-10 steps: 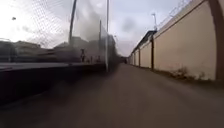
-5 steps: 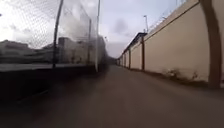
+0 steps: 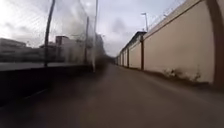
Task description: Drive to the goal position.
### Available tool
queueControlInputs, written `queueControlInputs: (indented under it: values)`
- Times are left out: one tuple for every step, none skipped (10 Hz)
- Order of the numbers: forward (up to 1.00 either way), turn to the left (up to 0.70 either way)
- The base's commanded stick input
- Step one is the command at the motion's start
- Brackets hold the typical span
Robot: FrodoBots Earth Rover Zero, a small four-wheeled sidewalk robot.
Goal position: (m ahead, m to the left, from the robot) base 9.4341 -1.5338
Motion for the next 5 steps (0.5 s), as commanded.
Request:
queueControlInputs:
  values:
    - [0.50, 0.00]
    - [0.50, 0.00]
    - [0.50, 0.00]
    - [0.50, 0.00]
    - [0.50, 0.00]
